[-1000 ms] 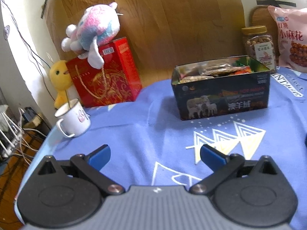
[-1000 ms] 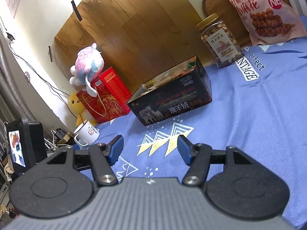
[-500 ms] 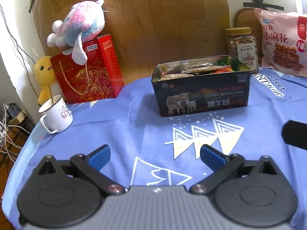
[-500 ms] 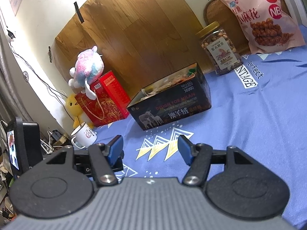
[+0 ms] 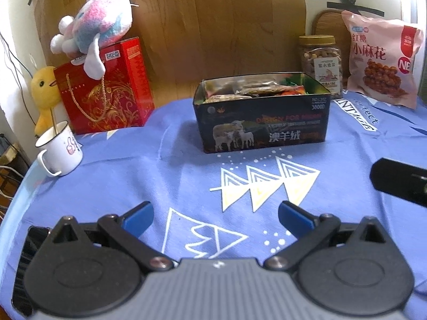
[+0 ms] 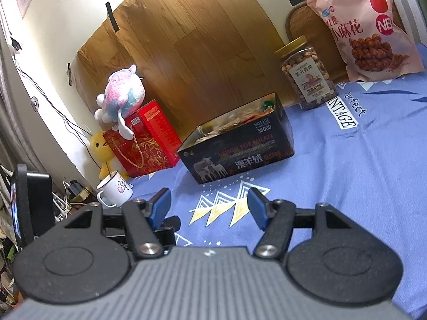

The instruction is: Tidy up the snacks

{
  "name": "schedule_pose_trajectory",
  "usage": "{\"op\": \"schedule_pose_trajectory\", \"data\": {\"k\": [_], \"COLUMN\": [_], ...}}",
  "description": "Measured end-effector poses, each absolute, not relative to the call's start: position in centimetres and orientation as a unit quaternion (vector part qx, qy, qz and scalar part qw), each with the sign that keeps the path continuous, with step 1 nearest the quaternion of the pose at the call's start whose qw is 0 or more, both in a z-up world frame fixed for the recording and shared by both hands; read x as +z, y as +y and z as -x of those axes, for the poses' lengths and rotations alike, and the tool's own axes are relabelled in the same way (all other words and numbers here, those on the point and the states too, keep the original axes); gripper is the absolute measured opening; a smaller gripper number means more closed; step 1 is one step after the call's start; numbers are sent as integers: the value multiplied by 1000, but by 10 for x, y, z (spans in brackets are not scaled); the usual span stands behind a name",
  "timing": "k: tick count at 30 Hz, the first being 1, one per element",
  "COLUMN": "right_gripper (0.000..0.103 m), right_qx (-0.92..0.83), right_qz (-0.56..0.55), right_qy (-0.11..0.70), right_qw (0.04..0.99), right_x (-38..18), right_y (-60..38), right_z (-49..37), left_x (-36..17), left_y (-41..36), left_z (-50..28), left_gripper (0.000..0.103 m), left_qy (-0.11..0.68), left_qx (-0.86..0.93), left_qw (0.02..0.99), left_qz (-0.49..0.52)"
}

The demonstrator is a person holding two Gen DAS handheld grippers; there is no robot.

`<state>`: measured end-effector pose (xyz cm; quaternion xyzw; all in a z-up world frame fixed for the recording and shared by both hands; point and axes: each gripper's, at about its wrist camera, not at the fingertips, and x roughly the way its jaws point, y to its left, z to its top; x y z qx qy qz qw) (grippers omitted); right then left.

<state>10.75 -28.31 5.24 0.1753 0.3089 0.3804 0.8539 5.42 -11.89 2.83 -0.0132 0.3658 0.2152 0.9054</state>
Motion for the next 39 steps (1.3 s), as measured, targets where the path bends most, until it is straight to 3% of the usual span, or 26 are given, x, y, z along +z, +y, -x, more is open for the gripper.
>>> {"op": "schedule_pose_trajectory", "data": {"k": [39], "right_gripper": [67], "right_qx": [345], "right_qz": [-194], "right_qy": [302], "right_qw": [867], "right_x": [44], "right_y": [-309], "right_z": [-100], "left_x": [31], "left_y": [-136], "left_z": [-62], "left_gripper": [103], "left_qy": [365], "left_qx": [207], "left_qw": [908], "left_qz": [10]}}
